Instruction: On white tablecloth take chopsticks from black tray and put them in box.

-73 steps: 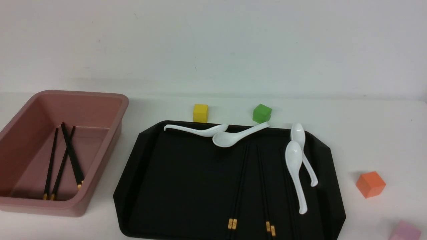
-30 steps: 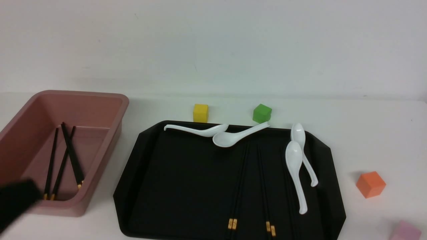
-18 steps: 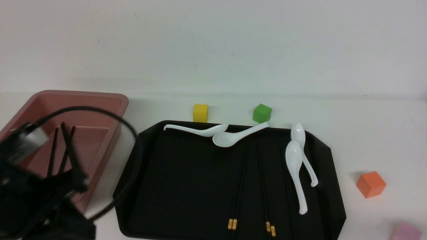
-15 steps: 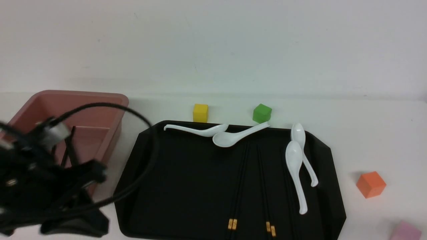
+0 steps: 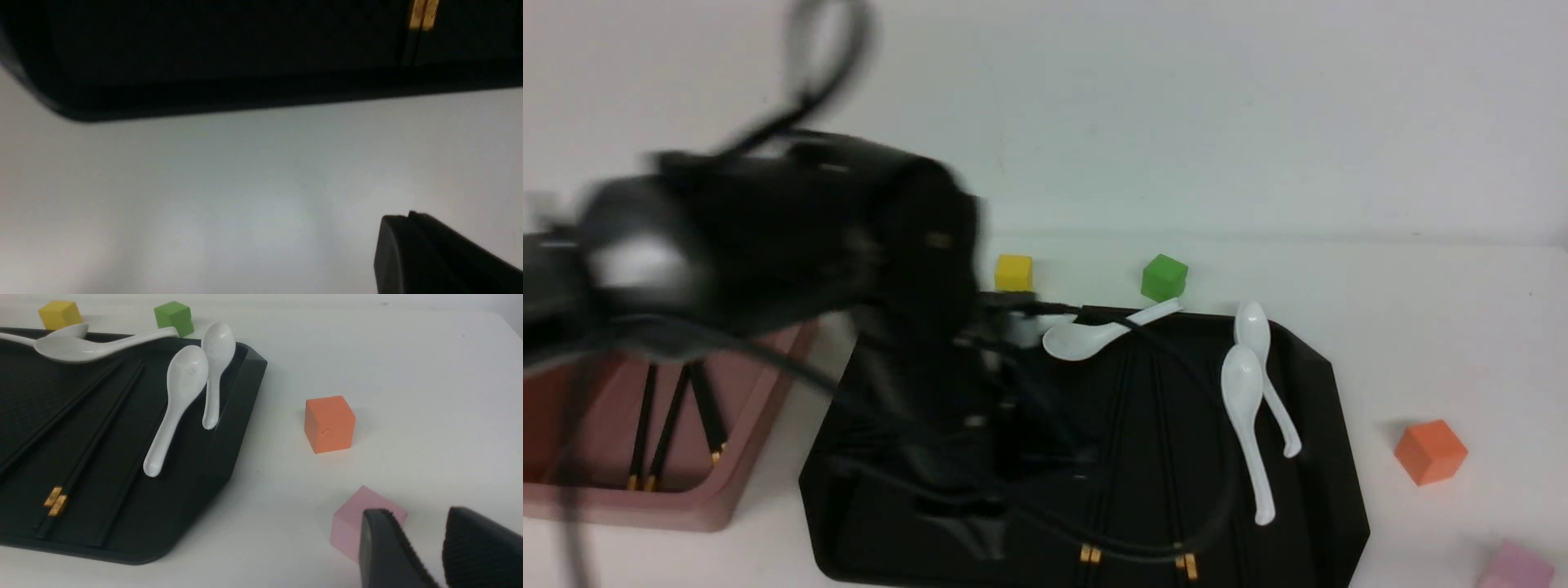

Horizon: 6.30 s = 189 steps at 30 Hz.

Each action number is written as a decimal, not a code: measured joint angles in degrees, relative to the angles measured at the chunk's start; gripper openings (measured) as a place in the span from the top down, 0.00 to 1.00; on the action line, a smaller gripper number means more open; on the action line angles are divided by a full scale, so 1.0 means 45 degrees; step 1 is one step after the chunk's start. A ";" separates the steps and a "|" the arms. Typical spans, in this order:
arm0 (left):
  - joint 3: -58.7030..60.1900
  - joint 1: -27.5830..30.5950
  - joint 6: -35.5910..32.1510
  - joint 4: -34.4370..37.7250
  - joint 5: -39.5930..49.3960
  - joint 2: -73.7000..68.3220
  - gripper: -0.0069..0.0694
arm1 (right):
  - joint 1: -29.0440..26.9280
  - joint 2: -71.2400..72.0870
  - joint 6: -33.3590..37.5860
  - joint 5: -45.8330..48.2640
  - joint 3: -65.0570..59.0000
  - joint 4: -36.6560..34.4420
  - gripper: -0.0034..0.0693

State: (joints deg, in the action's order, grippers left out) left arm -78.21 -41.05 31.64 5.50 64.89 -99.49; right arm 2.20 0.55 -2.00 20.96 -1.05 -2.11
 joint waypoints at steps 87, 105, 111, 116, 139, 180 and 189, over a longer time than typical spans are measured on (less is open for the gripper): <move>0.1014 1.1187 -0.4759 0.0313 -0.1563 0.0042 0.75 | 0.0000 0.0000 0.0000 0.0000 0.0000 0.0000 0.62; 0.1014 1.1162 -0.4856 0.0453 -0.0846 0.0388 0.63 | 0.0000 0.0000 0.0000 0.0000 0.0000 0.0000 0.62; 0.1014 1.1162 -0.5172 0.0618 -0.0593 0.2080 0.93 | 0.0000 0.0000 0.0000 0.0000 0.0000 0.0000 0.62; 0.1396 1.1162 -0.5651 0.1047 -0.0593 0.4197 0.93 | 0.0000 0.0000 0.0000 0.0000 0.0000 0.0000 0.62; 1.1926 1.1162 -0.7963 0.7494 -0.6269 1.9923 0.93 | 0.0000 0.0000 0.0000 0.0000 0.0000 0.0000 0.62; 1.6663 0.7818 -0.2977 -0.0462 -0.9010 2.1878 0.91 | 0.0000 0.0000 0.0000 0.0000 0.0000 0.0000 0.62; 1.7718 0.7784 -0.2797 -0.0644 -0.9234 2.2262 0.91 | 0.0000 0.0004 0.0000 0.0000 0.0000 0.0000 0.62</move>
State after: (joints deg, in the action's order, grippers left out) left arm 1.52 -6.03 19.05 2.60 23.34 0.69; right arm 2.20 0.57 -2.00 20.96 -1.05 -2.11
